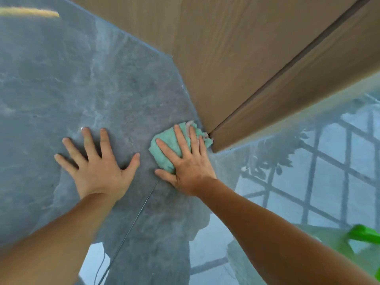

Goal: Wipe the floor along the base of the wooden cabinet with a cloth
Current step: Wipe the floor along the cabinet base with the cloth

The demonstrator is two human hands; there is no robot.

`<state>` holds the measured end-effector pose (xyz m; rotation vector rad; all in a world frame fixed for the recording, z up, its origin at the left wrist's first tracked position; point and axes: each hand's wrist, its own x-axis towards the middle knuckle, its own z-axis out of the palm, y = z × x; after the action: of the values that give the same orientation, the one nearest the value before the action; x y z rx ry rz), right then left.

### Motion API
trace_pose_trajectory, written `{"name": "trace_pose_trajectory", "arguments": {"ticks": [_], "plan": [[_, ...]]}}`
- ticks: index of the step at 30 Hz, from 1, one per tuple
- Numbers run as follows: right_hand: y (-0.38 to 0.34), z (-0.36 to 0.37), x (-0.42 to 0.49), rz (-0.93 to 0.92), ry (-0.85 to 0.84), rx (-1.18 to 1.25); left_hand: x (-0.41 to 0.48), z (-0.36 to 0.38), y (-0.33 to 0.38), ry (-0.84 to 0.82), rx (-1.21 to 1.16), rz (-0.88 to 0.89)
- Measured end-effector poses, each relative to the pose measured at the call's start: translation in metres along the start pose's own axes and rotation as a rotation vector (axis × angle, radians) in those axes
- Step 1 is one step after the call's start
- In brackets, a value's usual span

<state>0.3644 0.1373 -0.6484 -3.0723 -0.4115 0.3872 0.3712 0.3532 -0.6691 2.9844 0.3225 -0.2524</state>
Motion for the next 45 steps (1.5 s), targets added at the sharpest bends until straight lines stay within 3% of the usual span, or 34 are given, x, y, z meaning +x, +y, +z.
{"name": "trace_pose_trajectory", "arguments": {"ticks": [4, 8, 13, 15, 17, 22, 25, 27, 33, 36, 42, 45], "plan": [[-0.010, 0.004, -0.019, 0.013, 0.011, 0.035, 0.003, -0.002, -0.003, -0.038, 0.011, 0.001], [0.001, 0.008, -0.034, -0.114, 0.042, 0.020, -0.017, -0.001, 0.015, -0.066, -0.069, -0.057], [0.066, 0.014, -0.062, -0.382, 0.076, -0.095, -0.060, 0.013, 0.043, -0.044, -0.100, -0.050], [0.104, 0.020, -0.076, -0.400, 0.068, -0.138, -0.058, 0.017, 0.044, 0.000, -0.108, -0.062], [0.147, 0.021, -0.090, -0.202, 0.018, -0.159, -0.054, 0.019, 0.043, 0.019, -0.117, -0.057], [0.255, 0.000, -0.123, 0.752, -0.231, 0.137, -0.064, 0.022, 0.047, 0.004, -0.151, -0.047], [0.230, -0.004, -0.093, 1.011, -0.165, 0.295, -0.061, 0.020, 0.045, -0.016, -0.166, -0.073], [0.189, -0.003, -0.072, 1.056, -0.055, 0.340, -0.060, 0.019, 0.047, -0.037, -0.168, -0.077], [-0.010, 0.014, -0.047, 0.799, 0.064, 0.428, -0.063, 0.014, 0.052, -0.047, -0.140, -0.076], [-0.064, 0.020, -0.062, 0.472, 0.021, 0.346, -0.066, 0.012, 0.053, -0.055, -0.146, -0.059], [0.026, 0.016, -0.081, -0.232, -0.005, -0.042, -0.066, 0.008, 0.057, -0.029, -0.113, -0.031], [0.103, 0.014, -0.078, -0.427, -0.045, -0.190, -0.065, 0.012, 0.049, -0.025, -0.102, -0.044]]}}
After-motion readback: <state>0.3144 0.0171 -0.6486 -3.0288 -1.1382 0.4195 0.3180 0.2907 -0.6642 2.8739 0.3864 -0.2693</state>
